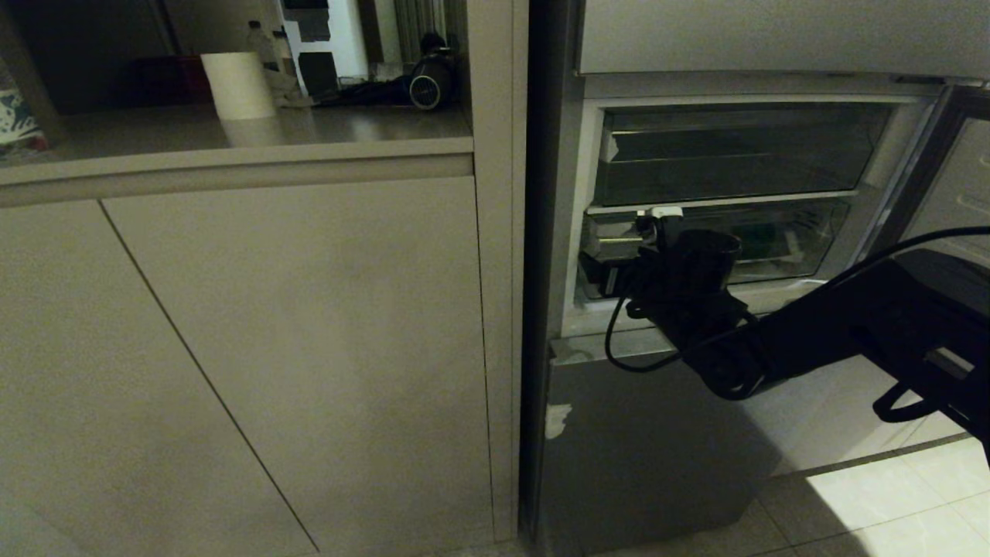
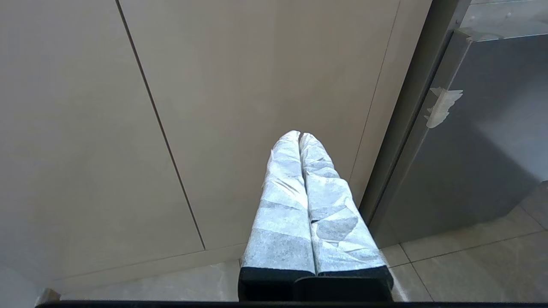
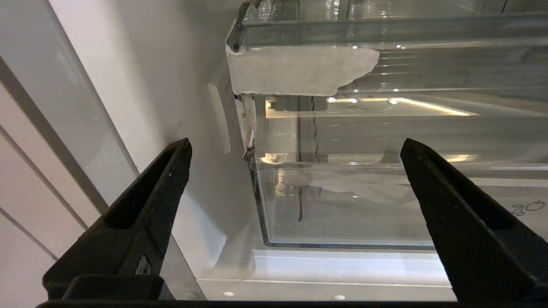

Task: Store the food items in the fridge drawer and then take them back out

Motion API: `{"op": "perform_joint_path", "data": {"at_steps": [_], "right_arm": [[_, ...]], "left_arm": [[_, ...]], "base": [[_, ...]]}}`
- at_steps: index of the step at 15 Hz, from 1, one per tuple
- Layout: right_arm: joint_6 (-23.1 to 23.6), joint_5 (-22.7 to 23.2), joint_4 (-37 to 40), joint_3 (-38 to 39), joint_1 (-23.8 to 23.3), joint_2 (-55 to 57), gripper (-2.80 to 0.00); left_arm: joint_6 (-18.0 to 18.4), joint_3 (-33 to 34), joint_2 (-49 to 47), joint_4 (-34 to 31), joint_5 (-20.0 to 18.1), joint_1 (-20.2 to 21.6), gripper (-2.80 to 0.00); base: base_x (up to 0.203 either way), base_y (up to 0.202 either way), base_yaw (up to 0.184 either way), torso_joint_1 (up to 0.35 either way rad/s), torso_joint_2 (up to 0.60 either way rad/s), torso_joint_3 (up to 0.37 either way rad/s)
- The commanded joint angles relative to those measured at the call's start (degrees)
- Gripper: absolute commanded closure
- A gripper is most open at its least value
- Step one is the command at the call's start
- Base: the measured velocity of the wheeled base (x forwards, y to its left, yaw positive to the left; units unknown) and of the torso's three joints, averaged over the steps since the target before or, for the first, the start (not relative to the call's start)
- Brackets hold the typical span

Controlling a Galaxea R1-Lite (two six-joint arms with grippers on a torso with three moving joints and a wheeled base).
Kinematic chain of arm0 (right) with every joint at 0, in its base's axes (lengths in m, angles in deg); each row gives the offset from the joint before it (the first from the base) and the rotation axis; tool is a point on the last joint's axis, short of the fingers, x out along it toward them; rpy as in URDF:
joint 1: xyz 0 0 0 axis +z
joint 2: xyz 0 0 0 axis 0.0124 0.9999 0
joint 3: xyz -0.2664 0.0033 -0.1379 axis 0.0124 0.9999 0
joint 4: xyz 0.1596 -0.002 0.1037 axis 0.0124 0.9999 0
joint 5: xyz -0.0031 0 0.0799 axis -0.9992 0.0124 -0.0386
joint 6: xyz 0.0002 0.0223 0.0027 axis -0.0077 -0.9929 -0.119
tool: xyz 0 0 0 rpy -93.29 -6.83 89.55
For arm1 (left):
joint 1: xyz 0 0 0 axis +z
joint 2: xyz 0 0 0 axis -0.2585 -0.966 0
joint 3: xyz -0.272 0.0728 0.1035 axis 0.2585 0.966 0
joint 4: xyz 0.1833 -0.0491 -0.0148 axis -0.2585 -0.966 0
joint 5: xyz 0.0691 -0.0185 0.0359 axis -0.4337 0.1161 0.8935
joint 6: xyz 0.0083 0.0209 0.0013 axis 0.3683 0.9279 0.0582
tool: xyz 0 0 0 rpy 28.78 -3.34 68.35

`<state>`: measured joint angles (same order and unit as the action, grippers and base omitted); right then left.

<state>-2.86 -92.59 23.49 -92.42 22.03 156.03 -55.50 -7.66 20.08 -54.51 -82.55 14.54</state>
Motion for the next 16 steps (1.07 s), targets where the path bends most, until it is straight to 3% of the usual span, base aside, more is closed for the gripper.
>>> {"op": "perform_joint_path", "data": {"at_steps": [1,14,15,16], "right_arm": [[0.0,-0.1,-0.2,-0.9,-0.1,0.5,-2.8],[0.0,-0.1,1.0,-3.2,-0.1,2.1,-2.8],[0.0,-0.1,1.0,-3.2,0.0,2.1,0.0],[0.0,0.0,1.0,-3.2,0.0,2.0,0.0]], "left_arm": [[0.0,0.0,-0.1,0.0,0.0,0.0,0.0],[0.0,0.0,-0.1,0.0,0.0,0.0,0.0],[0.0,0.0,-0.1,0.0,0.0,0.0,0.0],[0.0,0.0,-0.1,0.0,0.0,0.0,0.0]], "base": [[0.0,0.0,0.0,0.0,0.0,0.0],[0.0,0.0,0.0,0.0,0.0,0.0],[0.0,0.0,0.0,0.0,0.0,0.0],[0.0,0.0,0.0,0.0,0.0,0.0]]}}
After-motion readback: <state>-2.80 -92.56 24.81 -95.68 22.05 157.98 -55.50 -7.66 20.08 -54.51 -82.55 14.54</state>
